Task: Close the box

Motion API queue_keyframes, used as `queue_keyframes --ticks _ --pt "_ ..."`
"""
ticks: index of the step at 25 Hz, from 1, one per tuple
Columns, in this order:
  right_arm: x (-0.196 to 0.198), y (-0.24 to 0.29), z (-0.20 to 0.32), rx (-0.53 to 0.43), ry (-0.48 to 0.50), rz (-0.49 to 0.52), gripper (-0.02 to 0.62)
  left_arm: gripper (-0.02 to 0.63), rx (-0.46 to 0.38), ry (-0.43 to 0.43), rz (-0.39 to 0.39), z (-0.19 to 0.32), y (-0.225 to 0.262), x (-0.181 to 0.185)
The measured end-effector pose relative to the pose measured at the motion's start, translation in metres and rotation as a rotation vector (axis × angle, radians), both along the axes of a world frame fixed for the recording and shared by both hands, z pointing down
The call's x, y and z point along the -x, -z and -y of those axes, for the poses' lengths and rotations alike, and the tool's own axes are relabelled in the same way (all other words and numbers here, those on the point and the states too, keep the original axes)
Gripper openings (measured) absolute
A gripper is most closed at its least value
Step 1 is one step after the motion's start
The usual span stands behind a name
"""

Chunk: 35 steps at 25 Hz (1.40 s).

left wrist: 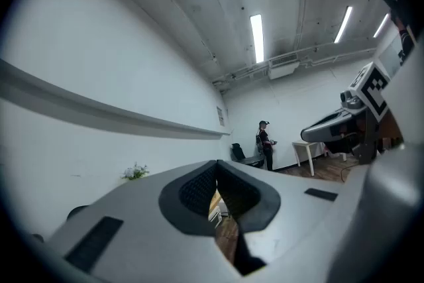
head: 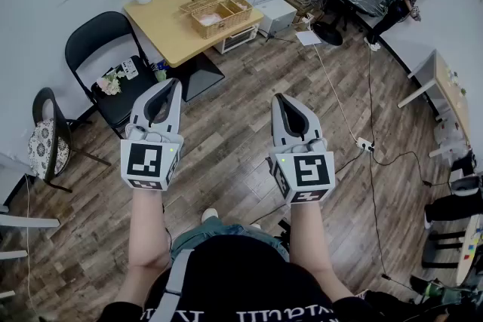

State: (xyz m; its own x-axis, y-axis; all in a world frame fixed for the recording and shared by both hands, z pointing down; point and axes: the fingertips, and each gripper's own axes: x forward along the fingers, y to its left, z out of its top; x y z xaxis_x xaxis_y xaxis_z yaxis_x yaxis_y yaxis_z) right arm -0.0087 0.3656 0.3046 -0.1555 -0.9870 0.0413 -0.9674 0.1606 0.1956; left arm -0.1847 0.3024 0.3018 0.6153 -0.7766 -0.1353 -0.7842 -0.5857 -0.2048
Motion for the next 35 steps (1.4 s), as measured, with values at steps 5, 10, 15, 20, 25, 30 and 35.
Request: queue_keyframes --ticks 5,10,15,20,25,30,35 --pt "0.014 0.004 -0.001 -0.015 -0.014 -0.009 0.015 0.012 -0.005 -0.013 0.010 0.001 0.001 0.012" --pt "0.022 0.003 0.005 -0.005 0.006 0.009 0.017 0.012 -0.017 0.005 -0.006 0.001 0.003 0.022" --pt "0.022 0.018 0.026 -0.048 0.009 0.010 0.017 0.012 -0.031 0.026 -0.007 0.013 0.008 0.023" --pt "0.027 0.014 0.052 -0.038 0.063 0.059 0.258 0.012 -0.029 0.043 -0.002 0.033 0.007 0.024" --pt "0.013 0.008 0.082 -0.042 0.050 0.090 0.310 0.012 -0.008 0.066 0.004 0.063 0.000 0.017" --pt "-0.006 0.002 0.119 -0.022 0.040 0.116 0.339 0.012 -0.005 0.071 0.018 0.098 -0.002 0.000" --pt "-0.024 0.000 0.167 0.011 0.072 0.127 0.344 0.012 -0.005 0.086 0.020 0.147 -0.001 -0.019"
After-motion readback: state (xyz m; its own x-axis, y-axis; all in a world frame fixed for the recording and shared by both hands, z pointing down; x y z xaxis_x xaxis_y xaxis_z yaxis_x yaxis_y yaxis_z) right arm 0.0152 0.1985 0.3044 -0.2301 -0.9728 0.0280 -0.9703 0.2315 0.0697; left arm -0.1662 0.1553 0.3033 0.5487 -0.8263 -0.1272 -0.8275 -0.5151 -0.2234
